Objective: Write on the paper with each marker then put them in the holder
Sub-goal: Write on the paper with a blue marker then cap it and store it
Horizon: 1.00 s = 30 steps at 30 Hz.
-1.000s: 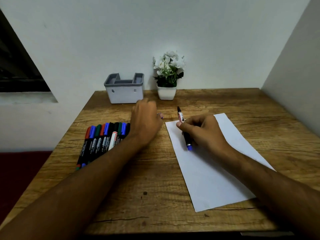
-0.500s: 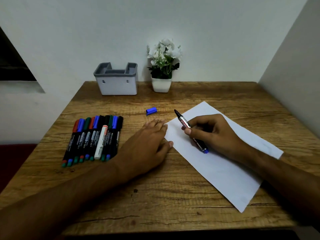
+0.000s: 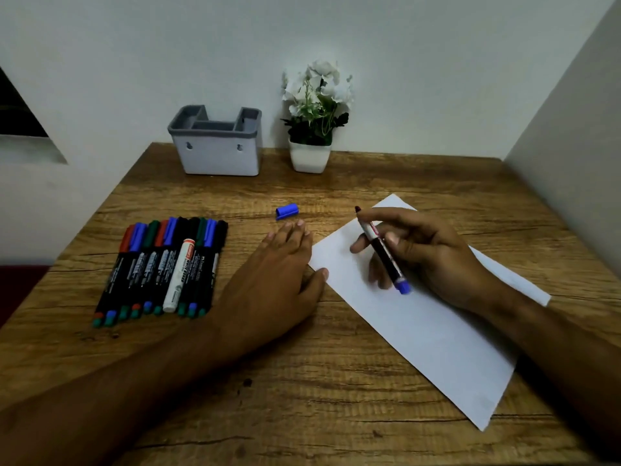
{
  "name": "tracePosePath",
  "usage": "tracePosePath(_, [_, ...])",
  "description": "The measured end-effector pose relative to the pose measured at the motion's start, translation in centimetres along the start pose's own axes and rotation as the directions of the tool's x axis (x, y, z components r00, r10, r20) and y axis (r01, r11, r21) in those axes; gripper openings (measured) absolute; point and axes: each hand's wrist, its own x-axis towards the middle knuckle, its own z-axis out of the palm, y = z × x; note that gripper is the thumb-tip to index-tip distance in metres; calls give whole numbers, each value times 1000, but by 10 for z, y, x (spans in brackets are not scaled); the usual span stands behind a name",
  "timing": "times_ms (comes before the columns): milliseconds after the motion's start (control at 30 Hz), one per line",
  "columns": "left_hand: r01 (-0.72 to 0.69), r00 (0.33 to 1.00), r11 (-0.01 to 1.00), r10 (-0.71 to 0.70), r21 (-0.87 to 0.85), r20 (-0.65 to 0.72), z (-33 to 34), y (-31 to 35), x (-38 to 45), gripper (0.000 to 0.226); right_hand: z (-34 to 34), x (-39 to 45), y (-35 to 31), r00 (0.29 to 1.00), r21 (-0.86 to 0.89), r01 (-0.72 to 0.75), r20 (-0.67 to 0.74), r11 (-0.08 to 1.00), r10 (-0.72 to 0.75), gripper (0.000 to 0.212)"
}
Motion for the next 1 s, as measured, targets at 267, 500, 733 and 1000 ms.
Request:
tracePosePath(267, [5, 1000, 1000, -5, 21, -2, 4, -2, 0, 70, 27, 14, -7, 952, -15, 110, -285, 994, -110, 23])
tracePosePath(500, [4, 999, 1000, -5, -30, -33, 3, -3, -4, 72, 61, 14, -7, 934, -43, 68, -349, 997, -79, 13])
tracePosePath(733, [26, 999, 999, -27, -28, -35, 5, -4, -3, 77, 62, 11, -1, 916, -122, -78, -400, 989, 22, 14])
tracePosePath(1000, [71, 997, 990, -67, 124, -37, 6, -5, -11, 79, 69, 22, 5, 911, -384, -126, -410, 915, -46, 9])
